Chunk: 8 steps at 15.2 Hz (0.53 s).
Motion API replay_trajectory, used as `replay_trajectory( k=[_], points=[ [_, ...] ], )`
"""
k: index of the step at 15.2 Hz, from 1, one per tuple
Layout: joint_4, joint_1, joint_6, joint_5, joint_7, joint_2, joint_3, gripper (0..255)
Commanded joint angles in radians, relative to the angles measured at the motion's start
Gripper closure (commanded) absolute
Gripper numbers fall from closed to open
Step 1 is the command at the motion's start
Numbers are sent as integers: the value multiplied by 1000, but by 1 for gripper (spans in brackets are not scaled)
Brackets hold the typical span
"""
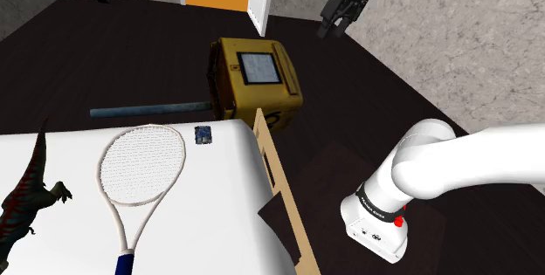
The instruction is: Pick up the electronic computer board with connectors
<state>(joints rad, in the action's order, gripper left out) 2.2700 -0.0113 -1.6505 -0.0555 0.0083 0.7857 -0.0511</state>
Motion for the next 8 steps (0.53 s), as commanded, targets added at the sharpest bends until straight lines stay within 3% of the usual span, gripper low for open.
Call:
replay_trajectory(
  k=[1,8],
  points=[
    [0,0,0,0,0,0,0,0],
    [92,-6,-200,-32,118,-127,90,0]
  ],
)
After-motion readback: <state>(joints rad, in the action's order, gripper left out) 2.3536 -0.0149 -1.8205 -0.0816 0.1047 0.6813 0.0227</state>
